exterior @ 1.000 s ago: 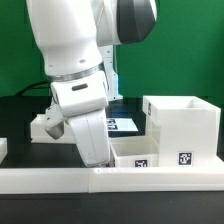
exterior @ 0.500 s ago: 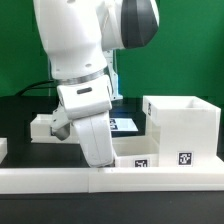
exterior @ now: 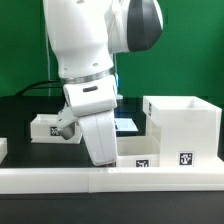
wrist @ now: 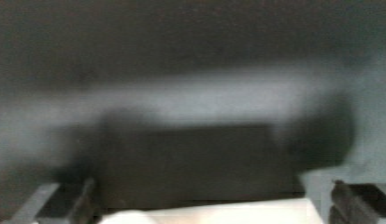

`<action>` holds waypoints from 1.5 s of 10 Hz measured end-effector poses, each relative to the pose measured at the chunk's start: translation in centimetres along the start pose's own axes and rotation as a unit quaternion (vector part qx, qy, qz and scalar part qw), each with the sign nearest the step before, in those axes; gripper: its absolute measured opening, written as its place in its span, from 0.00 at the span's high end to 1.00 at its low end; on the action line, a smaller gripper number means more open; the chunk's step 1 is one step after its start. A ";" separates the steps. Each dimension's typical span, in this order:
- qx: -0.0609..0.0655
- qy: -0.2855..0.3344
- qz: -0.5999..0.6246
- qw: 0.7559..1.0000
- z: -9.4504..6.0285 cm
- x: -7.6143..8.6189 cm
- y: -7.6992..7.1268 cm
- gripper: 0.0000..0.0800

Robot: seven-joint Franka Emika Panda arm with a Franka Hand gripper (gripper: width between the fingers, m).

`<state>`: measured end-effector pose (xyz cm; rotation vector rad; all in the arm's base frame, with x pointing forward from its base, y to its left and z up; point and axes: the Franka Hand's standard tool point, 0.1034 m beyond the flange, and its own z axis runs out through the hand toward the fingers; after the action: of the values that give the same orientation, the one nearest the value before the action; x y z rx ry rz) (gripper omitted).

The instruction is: Assemble drawer

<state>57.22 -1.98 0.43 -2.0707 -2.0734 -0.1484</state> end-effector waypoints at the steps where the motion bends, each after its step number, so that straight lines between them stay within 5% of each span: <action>1: -0.001 0.002 -0.002 1.000 -0.1 0.7 0.2 0.19; 10: -0.005 0.010 -0.050 0.999 -0.1 3.1 0.8 0.19; 13: -0.025 0.008 -0.066 0.997 -0.1 4.4 1.3 0.19; 15: -0.023 0.011 -0.050 0.998 0.2 5.2 1.2 0.19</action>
Offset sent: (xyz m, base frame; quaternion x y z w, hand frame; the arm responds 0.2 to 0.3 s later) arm 0.0098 0.0143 0.0055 0.0136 0.0089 0.0046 0.9999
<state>58.48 3.18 1.29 -1.9819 -2.1810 -0.2352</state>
